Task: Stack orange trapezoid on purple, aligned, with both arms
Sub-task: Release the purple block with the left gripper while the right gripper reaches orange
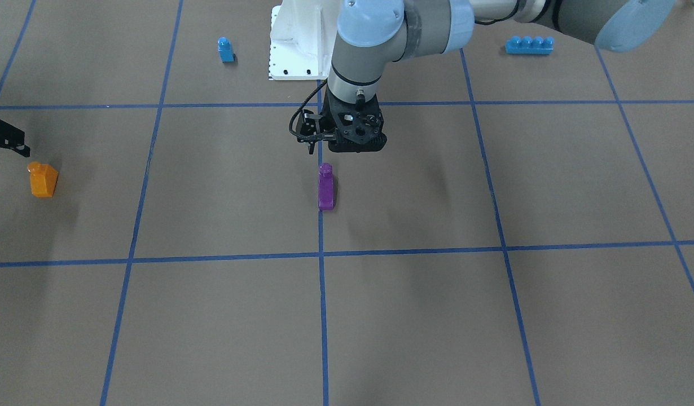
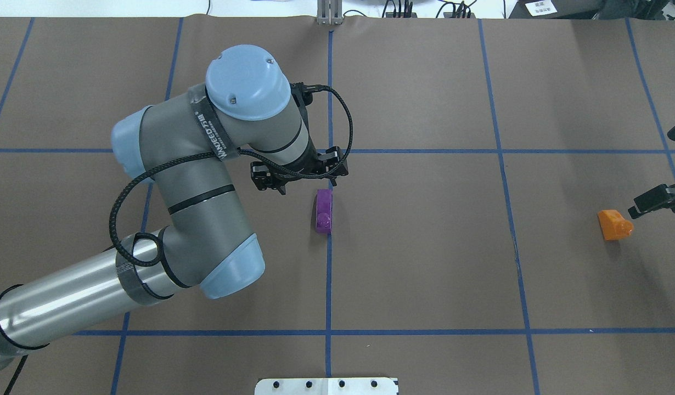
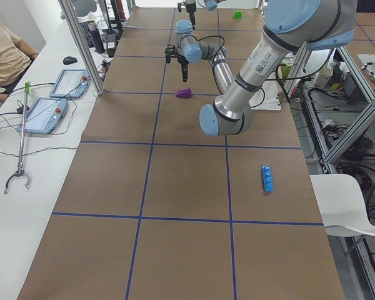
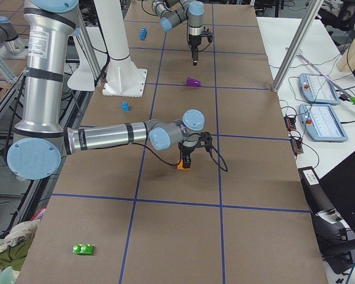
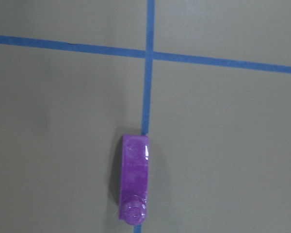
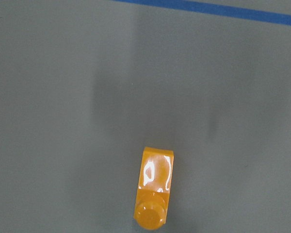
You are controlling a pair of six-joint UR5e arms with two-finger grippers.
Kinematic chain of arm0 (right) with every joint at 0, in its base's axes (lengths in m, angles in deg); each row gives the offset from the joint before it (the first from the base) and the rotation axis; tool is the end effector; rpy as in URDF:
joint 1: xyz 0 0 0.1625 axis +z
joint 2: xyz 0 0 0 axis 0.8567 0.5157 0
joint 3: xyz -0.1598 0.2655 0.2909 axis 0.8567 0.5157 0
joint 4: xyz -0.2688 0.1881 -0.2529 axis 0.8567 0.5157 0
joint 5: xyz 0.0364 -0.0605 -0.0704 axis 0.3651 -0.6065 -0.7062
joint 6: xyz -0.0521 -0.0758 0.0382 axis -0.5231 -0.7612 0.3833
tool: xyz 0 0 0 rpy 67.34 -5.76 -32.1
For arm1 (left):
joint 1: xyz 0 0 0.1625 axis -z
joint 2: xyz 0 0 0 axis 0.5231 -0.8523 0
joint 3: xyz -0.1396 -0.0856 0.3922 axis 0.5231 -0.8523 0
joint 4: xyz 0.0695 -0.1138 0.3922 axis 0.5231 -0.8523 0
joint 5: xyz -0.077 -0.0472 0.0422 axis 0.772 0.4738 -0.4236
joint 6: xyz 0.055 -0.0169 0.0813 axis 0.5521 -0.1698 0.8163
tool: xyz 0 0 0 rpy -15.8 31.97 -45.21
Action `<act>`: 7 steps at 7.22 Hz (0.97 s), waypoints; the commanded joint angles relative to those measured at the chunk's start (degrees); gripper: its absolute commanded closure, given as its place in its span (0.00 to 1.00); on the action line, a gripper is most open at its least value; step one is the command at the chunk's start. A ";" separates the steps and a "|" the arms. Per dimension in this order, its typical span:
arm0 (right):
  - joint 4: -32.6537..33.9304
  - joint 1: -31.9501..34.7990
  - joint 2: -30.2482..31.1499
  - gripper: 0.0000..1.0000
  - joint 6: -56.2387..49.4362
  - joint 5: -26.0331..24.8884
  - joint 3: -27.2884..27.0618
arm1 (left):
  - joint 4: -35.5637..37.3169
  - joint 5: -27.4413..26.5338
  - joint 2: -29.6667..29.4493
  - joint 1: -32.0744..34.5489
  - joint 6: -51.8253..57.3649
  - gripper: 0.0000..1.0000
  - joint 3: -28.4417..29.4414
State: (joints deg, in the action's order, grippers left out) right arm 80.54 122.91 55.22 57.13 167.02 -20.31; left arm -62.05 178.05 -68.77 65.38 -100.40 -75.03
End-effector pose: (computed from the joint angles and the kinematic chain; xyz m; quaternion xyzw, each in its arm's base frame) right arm -0.1386 -0.4290 0.5809 -0.0113 -0.4031 -0.0864 0.9110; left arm 0.5061 -0.4515 0.1210 -0.0024 0.4598 -0.0712 0.8851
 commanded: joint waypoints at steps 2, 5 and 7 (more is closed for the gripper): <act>-1.62 -2.07 -0.41 0.00 5.04 -1.00 3.10 | 0.06 -1.77 2.07 -0.09 -2.74 0.00 -1.67; -1.70 -5.50 -2.26 0.01 9.63 -2.49 4.16 | -0.11 -1.85 2.69 -0.18 -2.65 0.00 -1.67; -5.28 -8.30 -2.43 0.01 9.72 -5.30 7.04 | -0.20 -1.85 2.69 -0.10 -2.57 0.00 -1.67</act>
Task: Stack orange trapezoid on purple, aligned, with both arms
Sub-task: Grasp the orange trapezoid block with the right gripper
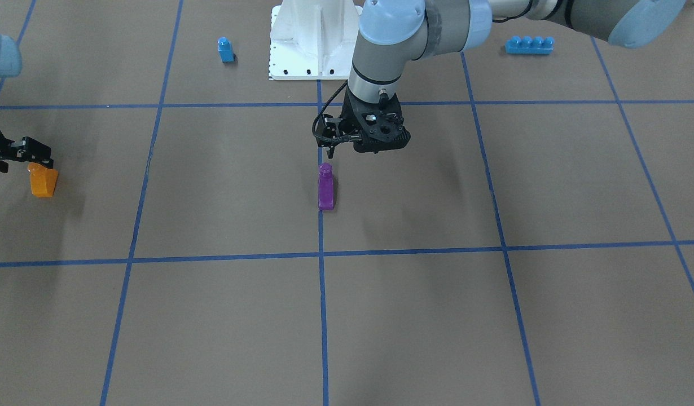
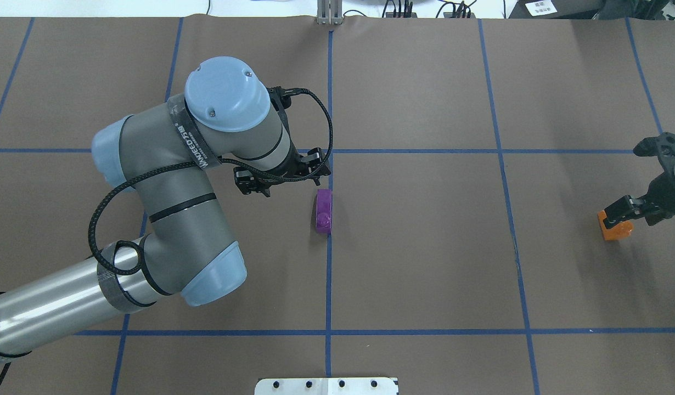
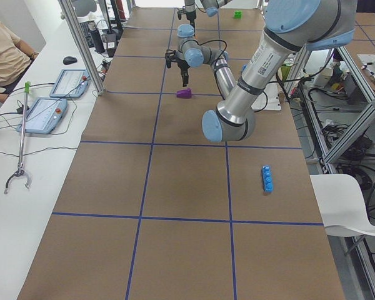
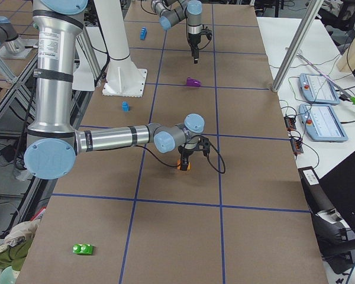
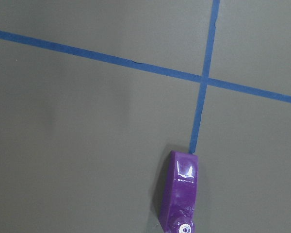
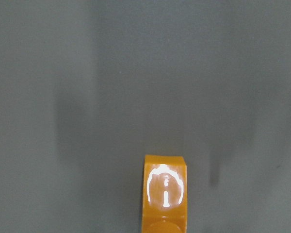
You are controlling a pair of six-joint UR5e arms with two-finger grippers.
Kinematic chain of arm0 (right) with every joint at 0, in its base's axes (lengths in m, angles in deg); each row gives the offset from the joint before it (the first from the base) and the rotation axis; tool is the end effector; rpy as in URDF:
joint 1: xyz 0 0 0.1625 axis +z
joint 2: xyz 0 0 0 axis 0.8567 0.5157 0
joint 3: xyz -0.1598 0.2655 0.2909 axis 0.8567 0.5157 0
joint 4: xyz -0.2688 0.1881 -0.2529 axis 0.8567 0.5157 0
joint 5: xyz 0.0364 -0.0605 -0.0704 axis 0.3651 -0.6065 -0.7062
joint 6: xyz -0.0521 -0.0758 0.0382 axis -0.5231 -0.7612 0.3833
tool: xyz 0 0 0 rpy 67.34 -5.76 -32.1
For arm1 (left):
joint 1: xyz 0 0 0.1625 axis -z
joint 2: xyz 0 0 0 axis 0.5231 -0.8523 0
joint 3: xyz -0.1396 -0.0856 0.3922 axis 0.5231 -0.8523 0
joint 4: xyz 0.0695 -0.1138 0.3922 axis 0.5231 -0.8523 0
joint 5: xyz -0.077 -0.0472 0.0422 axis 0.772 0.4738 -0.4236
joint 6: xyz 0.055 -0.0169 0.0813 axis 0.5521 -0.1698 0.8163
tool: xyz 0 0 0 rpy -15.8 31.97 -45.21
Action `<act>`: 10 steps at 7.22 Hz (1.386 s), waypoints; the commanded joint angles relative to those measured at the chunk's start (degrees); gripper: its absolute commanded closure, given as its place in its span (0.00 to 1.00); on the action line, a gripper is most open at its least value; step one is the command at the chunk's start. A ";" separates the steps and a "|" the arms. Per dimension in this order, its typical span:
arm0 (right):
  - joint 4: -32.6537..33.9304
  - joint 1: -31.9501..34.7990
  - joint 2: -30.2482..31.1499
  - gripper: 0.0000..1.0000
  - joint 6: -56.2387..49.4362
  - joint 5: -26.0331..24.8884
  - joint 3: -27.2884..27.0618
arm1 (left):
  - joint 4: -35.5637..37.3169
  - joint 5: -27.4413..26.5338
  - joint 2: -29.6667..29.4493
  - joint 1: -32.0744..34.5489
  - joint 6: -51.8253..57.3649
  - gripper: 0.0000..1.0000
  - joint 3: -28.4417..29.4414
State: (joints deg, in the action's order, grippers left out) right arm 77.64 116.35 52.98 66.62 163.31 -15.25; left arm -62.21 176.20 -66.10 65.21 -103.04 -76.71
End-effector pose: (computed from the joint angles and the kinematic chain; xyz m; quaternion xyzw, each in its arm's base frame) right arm -0.1931 -0.4291 0.6061 -0.0491 -0.3739 -0.0582 0.9243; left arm 0.4997 -0.4483 0.1417 -0.0029 0.4498 -0.0994 0.8876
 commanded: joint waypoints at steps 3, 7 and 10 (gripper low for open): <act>-6.01 -2.38 -2.39 0.77 5.03 -1.24 5.08 | -0.66 -0.01 0.90 0.51 0.34 0.00 -0.34; -5.58 -1.94 0.85 1.00 5.14 -1.33 -2.44 | -0.66 -0.01 0.99 1.65 0.94 0.00 -1.05; 0.57 -9.10 -14.99 1.00 23.69 -2.81 -6.35 | -0.40 1.57 13.50 6.12 19.68 0.00 -8.40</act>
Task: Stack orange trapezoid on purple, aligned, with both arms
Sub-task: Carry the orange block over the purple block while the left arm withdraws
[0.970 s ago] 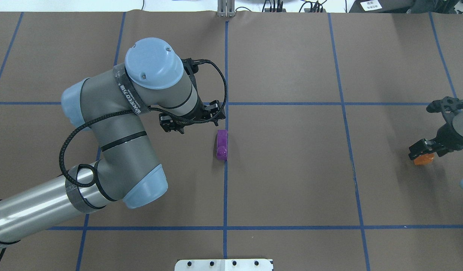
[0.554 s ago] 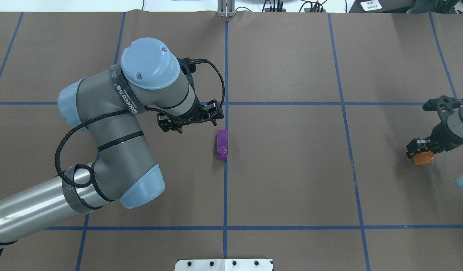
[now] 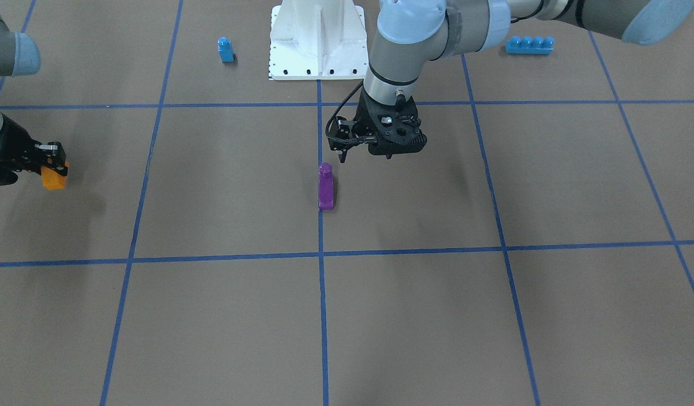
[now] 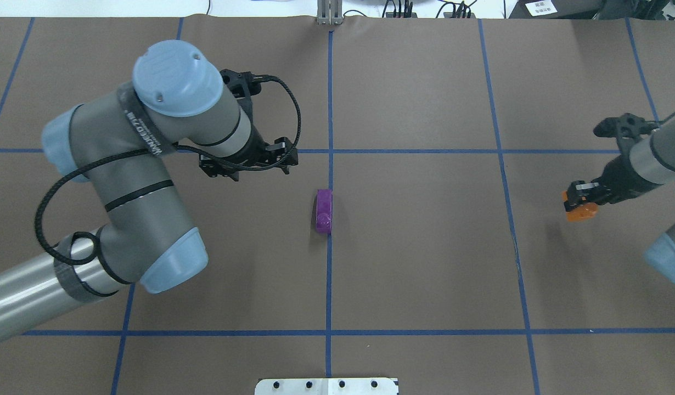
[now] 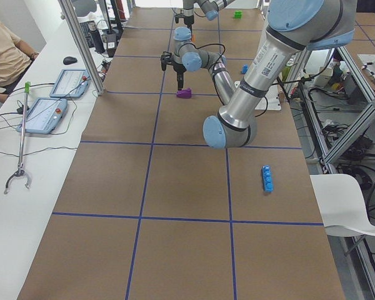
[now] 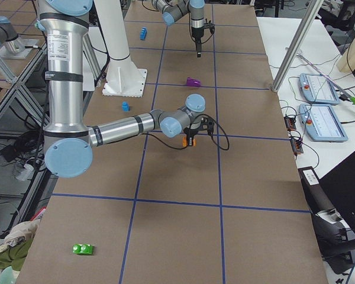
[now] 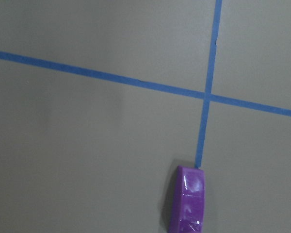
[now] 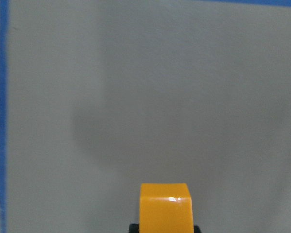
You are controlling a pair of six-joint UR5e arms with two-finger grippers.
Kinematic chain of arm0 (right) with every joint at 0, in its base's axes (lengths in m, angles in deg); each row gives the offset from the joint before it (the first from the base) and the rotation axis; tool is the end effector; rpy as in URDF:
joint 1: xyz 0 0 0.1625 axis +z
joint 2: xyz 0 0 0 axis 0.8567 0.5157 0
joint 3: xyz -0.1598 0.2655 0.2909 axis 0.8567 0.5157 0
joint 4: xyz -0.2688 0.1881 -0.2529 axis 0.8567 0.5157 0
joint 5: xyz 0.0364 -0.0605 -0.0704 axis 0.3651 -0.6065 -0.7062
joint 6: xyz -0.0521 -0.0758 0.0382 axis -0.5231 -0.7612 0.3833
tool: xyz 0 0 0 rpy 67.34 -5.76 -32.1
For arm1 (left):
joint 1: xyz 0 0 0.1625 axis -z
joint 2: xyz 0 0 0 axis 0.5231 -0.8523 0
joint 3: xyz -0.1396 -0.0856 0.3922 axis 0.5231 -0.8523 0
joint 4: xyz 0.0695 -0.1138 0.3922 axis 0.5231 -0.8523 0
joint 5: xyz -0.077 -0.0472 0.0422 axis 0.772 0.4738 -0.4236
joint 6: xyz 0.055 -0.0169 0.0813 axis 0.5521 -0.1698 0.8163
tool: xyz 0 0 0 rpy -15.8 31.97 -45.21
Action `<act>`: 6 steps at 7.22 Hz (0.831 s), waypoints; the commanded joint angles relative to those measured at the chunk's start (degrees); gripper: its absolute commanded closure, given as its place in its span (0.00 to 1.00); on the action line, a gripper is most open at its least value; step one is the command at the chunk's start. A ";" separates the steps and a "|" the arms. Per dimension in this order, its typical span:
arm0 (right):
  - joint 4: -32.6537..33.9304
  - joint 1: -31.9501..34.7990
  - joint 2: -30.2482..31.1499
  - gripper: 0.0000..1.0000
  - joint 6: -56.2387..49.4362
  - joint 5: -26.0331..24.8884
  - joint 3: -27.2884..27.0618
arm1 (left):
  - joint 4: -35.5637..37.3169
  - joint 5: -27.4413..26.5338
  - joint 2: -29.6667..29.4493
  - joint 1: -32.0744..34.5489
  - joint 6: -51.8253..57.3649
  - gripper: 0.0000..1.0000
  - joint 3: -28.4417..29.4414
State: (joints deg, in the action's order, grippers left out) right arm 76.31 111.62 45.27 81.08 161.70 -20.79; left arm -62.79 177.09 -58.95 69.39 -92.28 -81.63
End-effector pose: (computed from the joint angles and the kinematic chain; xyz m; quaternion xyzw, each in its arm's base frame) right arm -0.2561 -0.4524 0.4893 -0.0085 -0.4225 -0.0204 0.9061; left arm 0.4439 -0.4648 0.1887 0.0419 0.4386 -0.0483 0.8964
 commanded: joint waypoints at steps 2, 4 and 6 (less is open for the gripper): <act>2.60 -13.77 -17.39 1.00 22.35 -6.20 -0.47 | 0.27 7.07 13.84 8.26 20.37 0.00 -4.47; 15.97 -21.44 -32.91 1.00 30.57 -14.70 1.11 | -0.17 7.98 19.57 11.54 29.71 0.00 -5.53; 20.81 -25.58 -41.94 1.00 33.20 -18.86 7.07 | -0.17 9.29 19.59 11.55 29.56 0.00 -5.53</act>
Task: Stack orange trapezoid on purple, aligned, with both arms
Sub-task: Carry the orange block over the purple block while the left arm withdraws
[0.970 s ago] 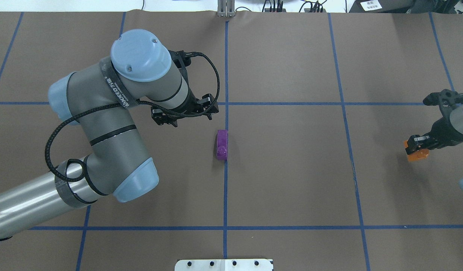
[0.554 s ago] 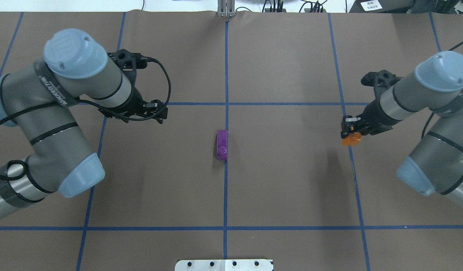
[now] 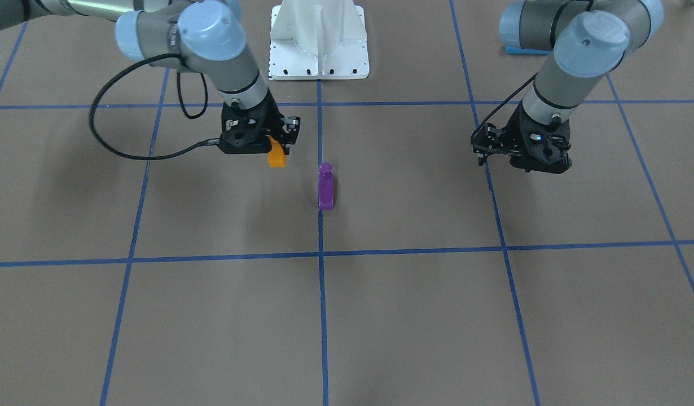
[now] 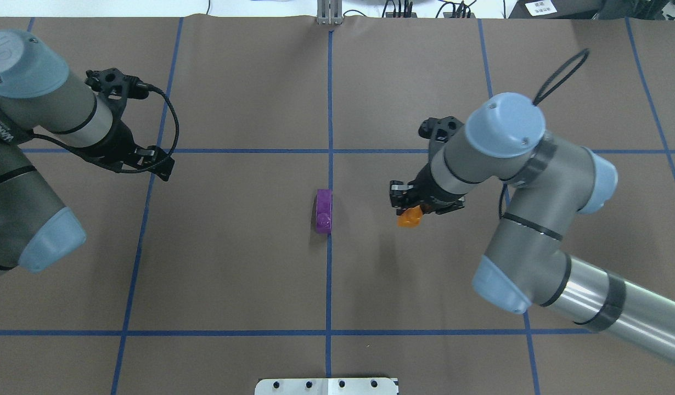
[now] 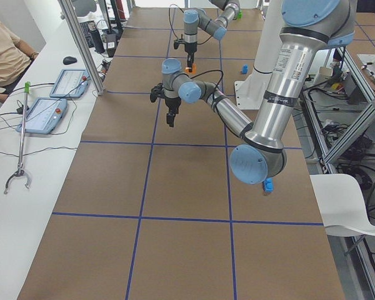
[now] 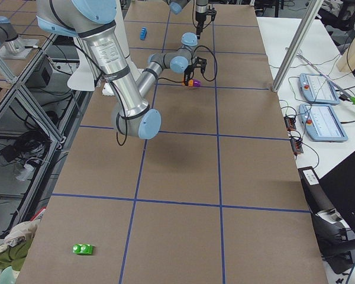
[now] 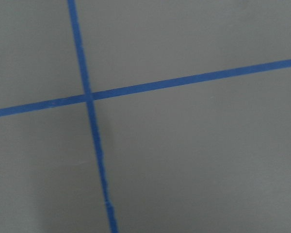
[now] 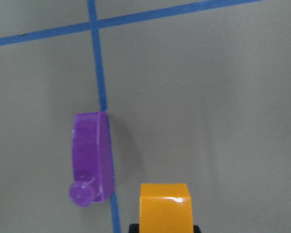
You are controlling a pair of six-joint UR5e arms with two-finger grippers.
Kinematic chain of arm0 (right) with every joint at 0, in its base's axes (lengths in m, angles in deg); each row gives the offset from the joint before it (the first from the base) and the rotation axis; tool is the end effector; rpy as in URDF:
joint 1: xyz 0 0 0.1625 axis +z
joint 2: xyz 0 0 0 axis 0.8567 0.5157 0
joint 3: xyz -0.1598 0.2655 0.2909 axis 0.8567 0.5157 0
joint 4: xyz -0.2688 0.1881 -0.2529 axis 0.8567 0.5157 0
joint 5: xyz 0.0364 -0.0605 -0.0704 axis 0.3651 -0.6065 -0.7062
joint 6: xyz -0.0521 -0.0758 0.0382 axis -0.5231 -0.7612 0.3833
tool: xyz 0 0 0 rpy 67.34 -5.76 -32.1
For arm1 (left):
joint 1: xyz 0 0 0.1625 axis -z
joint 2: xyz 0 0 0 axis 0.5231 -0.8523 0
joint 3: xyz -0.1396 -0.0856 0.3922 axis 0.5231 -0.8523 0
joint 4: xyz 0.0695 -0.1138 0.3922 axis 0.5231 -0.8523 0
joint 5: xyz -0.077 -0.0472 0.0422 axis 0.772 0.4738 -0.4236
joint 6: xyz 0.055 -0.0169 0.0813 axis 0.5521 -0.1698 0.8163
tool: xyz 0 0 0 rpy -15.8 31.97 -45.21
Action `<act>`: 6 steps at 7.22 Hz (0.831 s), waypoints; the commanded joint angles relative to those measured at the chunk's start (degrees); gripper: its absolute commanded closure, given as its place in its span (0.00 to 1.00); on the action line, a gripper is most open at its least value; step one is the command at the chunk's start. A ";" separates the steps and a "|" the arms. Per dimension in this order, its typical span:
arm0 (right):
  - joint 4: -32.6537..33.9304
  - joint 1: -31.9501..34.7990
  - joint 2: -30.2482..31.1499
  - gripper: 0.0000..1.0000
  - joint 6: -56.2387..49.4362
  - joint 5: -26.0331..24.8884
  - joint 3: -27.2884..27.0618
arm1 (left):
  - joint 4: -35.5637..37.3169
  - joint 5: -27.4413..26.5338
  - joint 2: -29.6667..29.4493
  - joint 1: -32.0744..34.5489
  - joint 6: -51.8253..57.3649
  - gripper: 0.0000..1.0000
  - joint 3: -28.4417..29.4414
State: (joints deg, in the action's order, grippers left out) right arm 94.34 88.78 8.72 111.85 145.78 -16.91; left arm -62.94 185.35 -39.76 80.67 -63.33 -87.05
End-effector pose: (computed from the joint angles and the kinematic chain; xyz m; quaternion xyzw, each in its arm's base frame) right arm -0.5235 -0.4089 0.1891 -0.0245 -0.4438 0.0564 0.8940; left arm 0.3109 -0.4844 0.3472 0.0547 0.3812 0.0893 0.9186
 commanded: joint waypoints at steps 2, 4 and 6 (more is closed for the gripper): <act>2.69 -3.81 -9.45 1.00 2.37 -4.46 7.87 | -0.02 1.40 0.40 0.27 0.35 0.00 -0.11; 2.95 -3.72 -9.45 1.00 -3.04 -6.99 8.66 | -0.02 1.40 0.40 0.27 0.26 0.00 -0.19; 3.04 -3.37 -9.10 1.00 -7.73 -7.09 9.02 | -0.02 1.40 0.32 0.27 -0.18 0.00 -0.19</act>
State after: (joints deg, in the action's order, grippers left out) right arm 97.35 85.25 -0.51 106.63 138.97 -8.21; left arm -62.96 186.74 -39.41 80.93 -63.28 -87.20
